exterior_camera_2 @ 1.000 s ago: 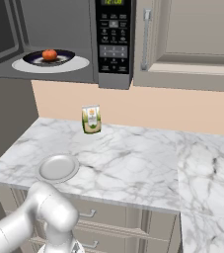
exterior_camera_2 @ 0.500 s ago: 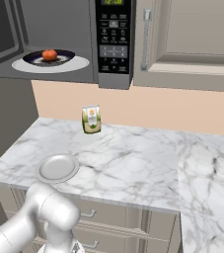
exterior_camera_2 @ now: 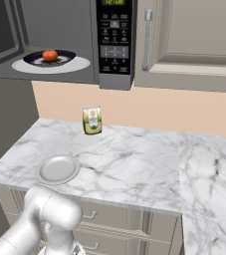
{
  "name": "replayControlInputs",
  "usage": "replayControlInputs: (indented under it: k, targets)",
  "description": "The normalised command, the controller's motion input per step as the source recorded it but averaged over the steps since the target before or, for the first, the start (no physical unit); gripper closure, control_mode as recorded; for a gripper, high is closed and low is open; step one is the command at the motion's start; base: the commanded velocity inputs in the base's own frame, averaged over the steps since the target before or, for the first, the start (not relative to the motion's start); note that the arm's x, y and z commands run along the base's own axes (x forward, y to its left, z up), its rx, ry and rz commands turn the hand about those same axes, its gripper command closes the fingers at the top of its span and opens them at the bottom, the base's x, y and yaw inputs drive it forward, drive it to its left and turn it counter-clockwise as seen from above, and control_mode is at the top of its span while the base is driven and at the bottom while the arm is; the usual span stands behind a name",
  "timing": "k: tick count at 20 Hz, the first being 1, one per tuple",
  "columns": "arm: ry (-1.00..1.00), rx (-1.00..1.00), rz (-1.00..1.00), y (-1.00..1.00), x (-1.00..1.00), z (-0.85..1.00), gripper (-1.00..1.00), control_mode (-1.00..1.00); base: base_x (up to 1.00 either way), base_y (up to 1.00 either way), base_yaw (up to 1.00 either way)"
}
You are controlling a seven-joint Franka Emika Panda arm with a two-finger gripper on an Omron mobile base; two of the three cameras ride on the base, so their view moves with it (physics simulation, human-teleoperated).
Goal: Pick the squash from the counter and place it in the microwave. Then turn on the microwave.
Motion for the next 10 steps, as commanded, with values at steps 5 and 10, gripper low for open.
replayControlInputs:
  k: [5,10]
  targets:
    - [-0.03,-0.01,0.00,-0.44,0.24,0.04,1.00,-1.00,0.00,0.00,0.00]
    - [-0.03,-0.01,0.00,-0.46,0.23,0.03,1.00,-1.00,0.00,0.00,0.00]
